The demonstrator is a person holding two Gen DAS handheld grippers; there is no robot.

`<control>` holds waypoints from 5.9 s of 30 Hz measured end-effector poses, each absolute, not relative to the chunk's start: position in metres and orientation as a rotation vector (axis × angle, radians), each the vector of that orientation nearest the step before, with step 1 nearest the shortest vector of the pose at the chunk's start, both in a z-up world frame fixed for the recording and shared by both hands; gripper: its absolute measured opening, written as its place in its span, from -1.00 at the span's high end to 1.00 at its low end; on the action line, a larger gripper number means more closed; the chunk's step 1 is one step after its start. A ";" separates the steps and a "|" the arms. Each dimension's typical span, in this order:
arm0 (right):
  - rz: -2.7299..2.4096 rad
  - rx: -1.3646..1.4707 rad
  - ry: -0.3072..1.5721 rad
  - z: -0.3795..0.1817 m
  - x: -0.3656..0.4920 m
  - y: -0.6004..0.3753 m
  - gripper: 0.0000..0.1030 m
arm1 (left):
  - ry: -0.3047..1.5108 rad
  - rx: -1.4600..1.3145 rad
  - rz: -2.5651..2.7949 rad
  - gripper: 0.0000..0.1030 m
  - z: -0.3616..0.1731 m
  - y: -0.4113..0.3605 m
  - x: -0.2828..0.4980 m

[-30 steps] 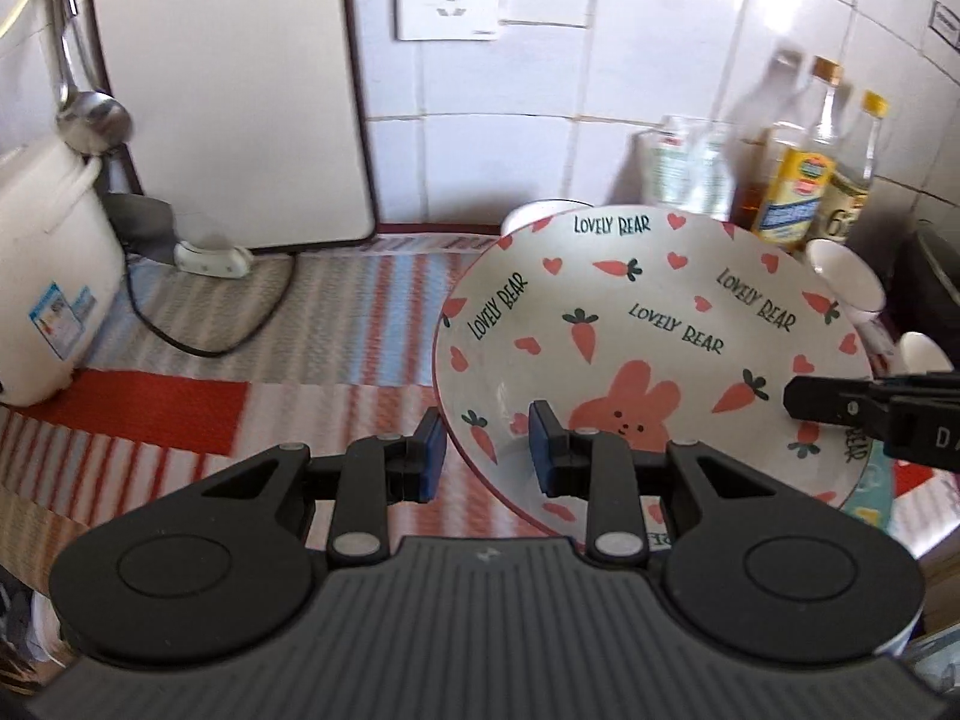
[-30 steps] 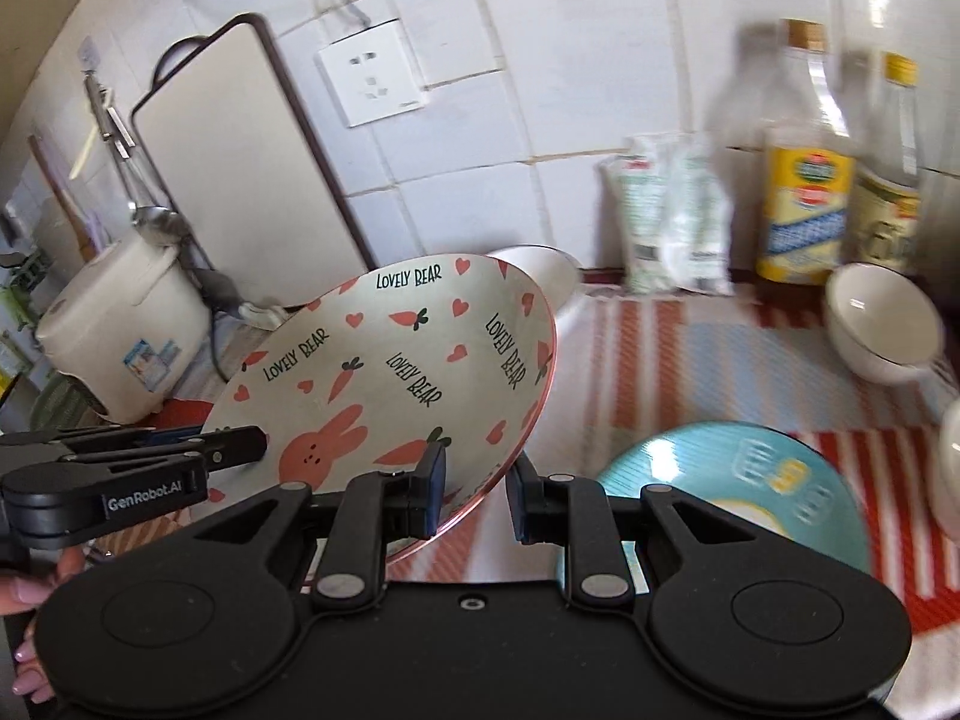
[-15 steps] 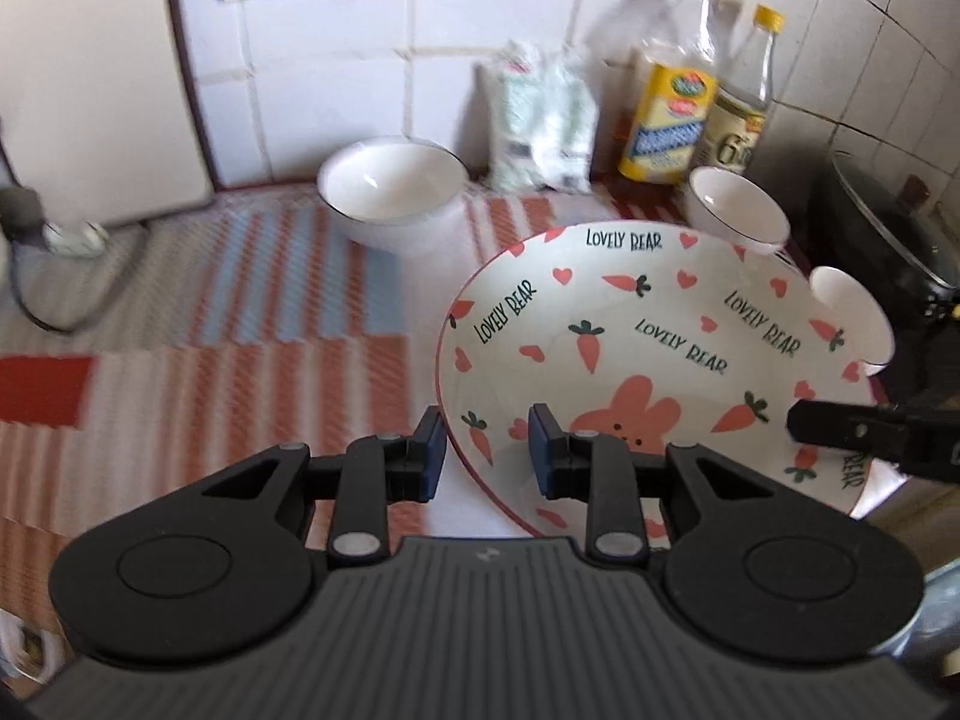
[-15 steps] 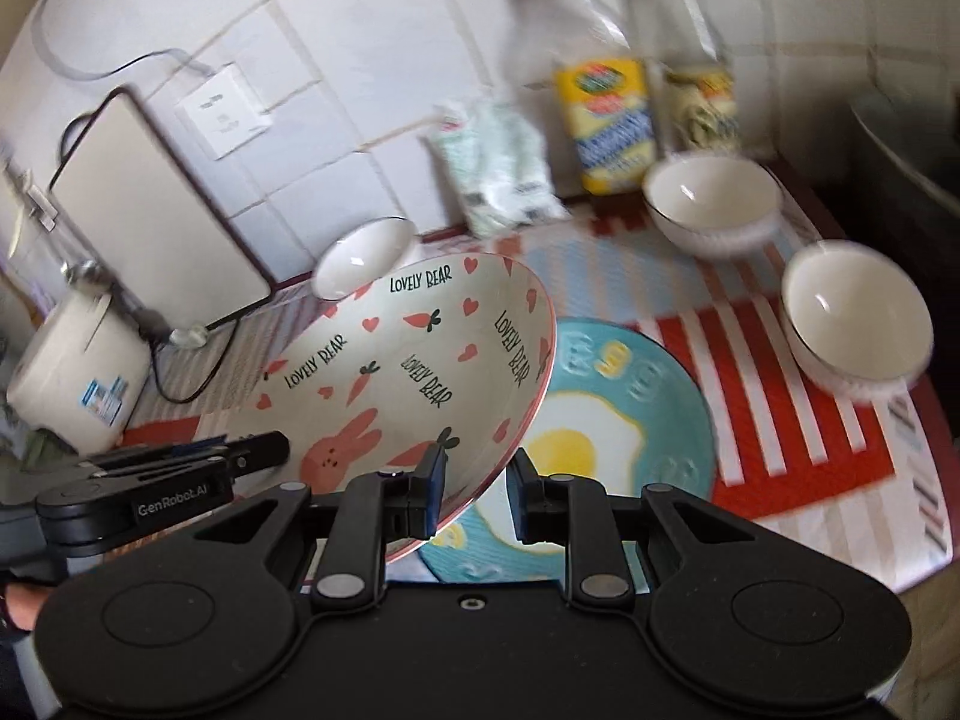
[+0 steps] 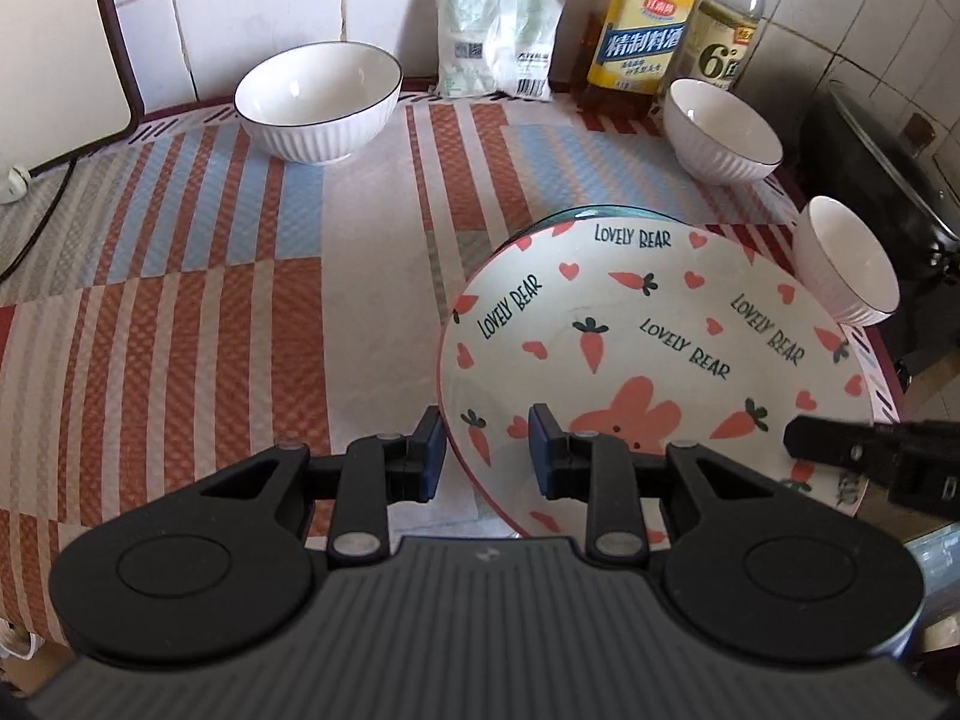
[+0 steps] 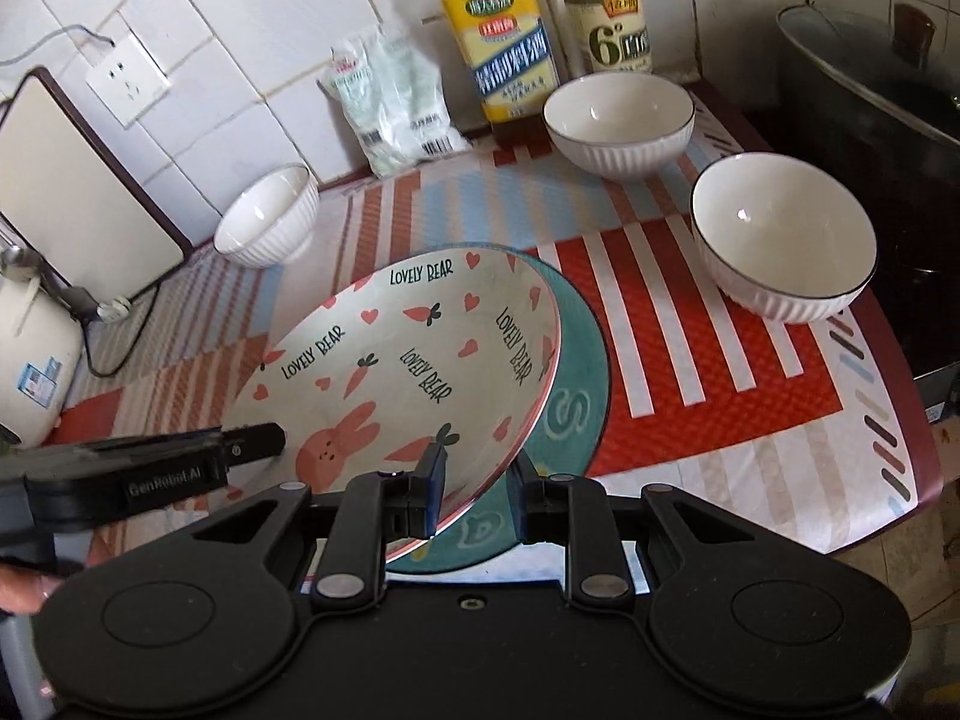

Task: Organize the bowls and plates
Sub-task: 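Lower the bunny plate onto the teal egg plate and open both grippers, then move both grippers toward the white ribbed bowl beside the pot, then close both grippers on the rim of the white ribbed bowl, then lift the white bowl with both grippers and carry it over the plate stack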

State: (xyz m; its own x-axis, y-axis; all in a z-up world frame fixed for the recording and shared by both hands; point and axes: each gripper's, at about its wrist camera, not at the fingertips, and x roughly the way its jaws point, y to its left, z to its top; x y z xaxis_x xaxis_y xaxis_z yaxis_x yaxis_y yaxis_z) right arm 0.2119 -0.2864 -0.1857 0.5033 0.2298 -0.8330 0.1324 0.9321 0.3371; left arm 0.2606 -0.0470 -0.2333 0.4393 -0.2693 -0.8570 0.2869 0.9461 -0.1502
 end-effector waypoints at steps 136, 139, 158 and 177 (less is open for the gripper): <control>-0.084 0.025 0.788 -0.251 0.251 -0.410 -1.00 | 1.068 0.199 -0.799 0.50 -0.248 -0.317 0.341; -0.072 0.012 0.792 -0.255 0.253 -0.411 -1.00 | 1.139 0.161 -0.751 0.68 -0.259 -0.316 0.351; -0.072 0.027 0.796 -0.226 0.241 -0.400 -0.99 | 1.037 0.283 -0.788 0.80 -0.217 -0.309 0.318; 0.023 -0.045 0.714 -0.139 0.182 -0.355 -0.99 | 1.020 0.201 -0.738 0.79 -0.126 -0.246 0.261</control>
